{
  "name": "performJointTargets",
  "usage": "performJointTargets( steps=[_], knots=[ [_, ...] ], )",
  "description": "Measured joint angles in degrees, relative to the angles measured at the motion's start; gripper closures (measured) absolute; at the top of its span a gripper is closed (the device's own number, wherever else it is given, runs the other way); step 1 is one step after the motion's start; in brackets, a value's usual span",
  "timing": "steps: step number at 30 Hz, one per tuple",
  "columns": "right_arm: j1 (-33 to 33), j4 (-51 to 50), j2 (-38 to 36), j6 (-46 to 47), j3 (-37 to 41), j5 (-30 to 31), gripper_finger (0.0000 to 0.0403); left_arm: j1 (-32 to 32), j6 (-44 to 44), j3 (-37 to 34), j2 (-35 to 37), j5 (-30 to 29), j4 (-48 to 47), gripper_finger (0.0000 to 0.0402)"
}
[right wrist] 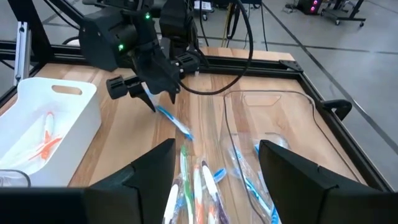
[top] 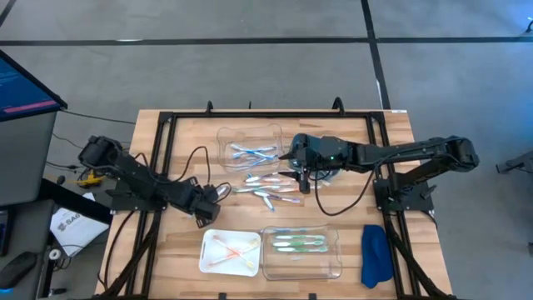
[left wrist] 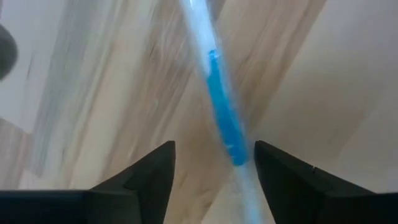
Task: Pick & Place Toothbrushes
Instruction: Put the blue toothbrush into the top transparent bin
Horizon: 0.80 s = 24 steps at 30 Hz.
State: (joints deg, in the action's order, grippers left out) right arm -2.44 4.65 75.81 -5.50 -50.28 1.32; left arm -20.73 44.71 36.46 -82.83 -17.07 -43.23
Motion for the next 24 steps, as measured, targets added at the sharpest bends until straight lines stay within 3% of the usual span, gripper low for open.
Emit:
performJointTargets(
  steps=[10, 21, 24],
  knots=[
    [0.0, 0.6, 0.0, 0.0, 0.0, 0.0, 0.0178, 0.5, 0.8, -2.8, 0.2, 1.3, 3.5, 0.0244],
    [0.0, 1.5, 0.0, -0.5, 0.0, 0.0, 0.0178, 0.5, 0.7, -2.9, 0.2, 2.7, 5.1, 0.0383],
    [0.2, 1.6, 0.0, -0.5, 0.0, 0.0, 0.0178, 0.5, 0.7, -2.9, 0.4, 2.5, 5.1, 0.0387]
  ],
)
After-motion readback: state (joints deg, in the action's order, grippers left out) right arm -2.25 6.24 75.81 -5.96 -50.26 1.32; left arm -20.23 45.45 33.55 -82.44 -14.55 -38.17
